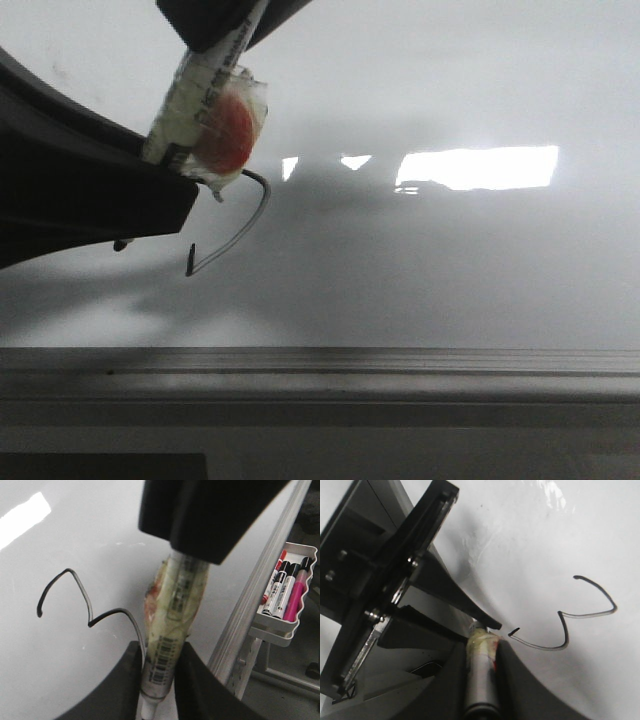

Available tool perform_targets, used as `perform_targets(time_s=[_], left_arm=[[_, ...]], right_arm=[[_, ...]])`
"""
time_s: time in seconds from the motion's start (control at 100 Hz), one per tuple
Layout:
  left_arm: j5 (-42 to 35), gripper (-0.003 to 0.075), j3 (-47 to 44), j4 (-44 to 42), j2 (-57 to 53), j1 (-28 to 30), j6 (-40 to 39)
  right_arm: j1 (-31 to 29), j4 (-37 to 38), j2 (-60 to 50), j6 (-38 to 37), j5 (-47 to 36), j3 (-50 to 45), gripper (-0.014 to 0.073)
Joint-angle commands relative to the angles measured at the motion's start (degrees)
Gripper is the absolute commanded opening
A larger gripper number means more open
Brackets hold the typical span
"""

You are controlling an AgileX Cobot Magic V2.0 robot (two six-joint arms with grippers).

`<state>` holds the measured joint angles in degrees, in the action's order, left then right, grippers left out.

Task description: Write number 3 on whiteboard

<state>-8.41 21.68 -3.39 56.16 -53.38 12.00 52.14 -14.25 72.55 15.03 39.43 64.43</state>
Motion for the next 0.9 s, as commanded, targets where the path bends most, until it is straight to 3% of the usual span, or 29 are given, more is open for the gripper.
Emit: perform_targets(time_s=[0.0, 0.29, 0.37, 0.45, 0.47, 0.49, 0.52, 0.56, 0.61, 0.8, 0.89], left_arm=[[-3.4, -0.002, 1.8, 1.1, -0.4, 0.0, -0.9], [-2.6, -0.002, 1.8, 1.1, -0.4, 0.0, -0.9], [-2.6, -0.002, 1.8, 1.1, -0.4, 0.0, -0.9], [-2.6, -0.002, 1.8, 1.1, -0.4, 0.0, -0.9], [-2.6, -0.002, 1.8, 1.1, -0.4, 0.0, -0.9], [-2.5, -0.002, 1.8, 1.2, -0.4, 0.0, -0.9], [-2.4, -0.002, 1.8, 1.4, -0.4, 0.0, -0.9], [-2.2, -0.002, 1.8, 2.6, -0.4, 0.0, -0.9], [-1.9, -0.002, 1.8, 6.8, -0.4, 0.0, -1.0], [-0.5, -0.002, 1.8, 38.4, -1.3, 4.1, -1.0], [1.4, -0.002, 1.8, 44.0, -0.8, 6.5, -1.0]], right_arm=[[0.1, -1.2, -1.7, 0.1, -2.4, 2.0, -0.005], [0.1, -2.1, -1.7, 0.2, -2.8, 2.0, -0.0048], [0.1, -2.1, -1.7, 1.5, -2.8, 2.0, 0.0011], [0.1, -2.1, -1.7, 1.5, -3.1, 2.0, 0.0211], [0.1, -2.1, -1.7, 1.5, -3.5, 2.0, 0.0285], [0.1, -2.1, -1.8, 1.5, -4.0, 2.0, 0.0412], [-0.1, -2.1, -1.8, 1.5, -4.5, 2.0, 0.0461], [-0.4, -1.8, -2.0, 1.5, -6.0, 2.0, 0.06], [-1.0, -1.6, -2.3, 1.5, -7.5, 2.0, 0.0673], [-4.9, -1.6, -7.1, 1.5, -9.4, 2.0, 0.0598], [-6.6, -1.6, -9.4, 1.1, -9.4, 2.0, 0.0592]])
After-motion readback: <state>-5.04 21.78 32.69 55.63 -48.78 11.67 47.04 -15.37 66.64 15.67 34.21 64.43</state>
